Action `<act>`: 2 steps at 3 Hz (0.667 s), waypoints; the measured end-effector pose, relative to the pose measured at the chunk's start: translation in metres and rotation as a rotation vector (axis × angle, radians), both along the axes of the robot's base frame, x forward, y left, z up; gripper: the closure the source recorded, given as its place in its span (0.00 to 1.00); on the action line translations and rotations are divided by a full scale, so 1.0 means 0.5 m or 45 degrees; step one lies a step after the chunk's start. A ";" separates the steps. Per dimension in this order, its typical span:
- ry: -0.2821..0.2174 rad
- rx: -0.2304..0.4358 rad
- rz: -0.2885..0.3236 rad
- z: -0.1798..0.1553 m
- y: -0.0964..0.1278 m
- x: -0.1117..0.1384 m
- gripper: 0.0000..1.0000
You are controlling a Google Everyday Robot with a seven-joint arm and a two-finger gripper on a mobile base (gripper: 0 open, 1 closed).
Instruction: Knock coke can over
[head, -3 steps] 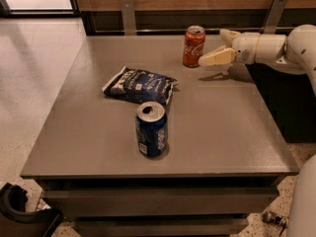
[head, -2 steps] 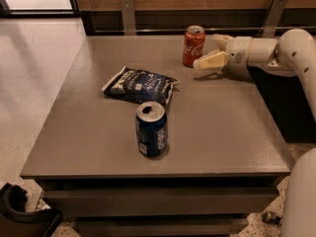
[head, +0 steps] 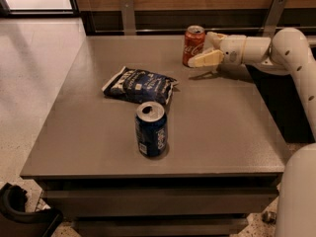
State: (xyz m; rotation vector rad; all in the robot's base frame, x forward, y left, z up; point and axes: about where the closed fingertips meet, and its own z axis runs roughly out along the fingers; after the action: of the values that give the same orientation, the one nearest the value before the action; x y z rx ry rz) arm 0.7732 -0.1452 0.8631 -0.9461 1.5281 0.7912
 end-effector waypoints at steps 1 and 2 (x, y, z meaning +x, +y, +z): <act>0.002 0.002 0.009 -0.002 0.010 0.001 0.23; 0.003 0.003 0.014 -0.003 0.016 0.002 0.45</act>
Offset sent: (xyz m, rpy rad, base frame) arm 0.0004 0.0029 -0.0004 0.0009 0.0005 0.0042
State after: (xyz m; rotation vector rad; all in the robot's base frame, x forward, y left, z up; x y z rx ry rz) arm 0.7742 -0.1372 0.8617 -0.9534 1.5249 0.8021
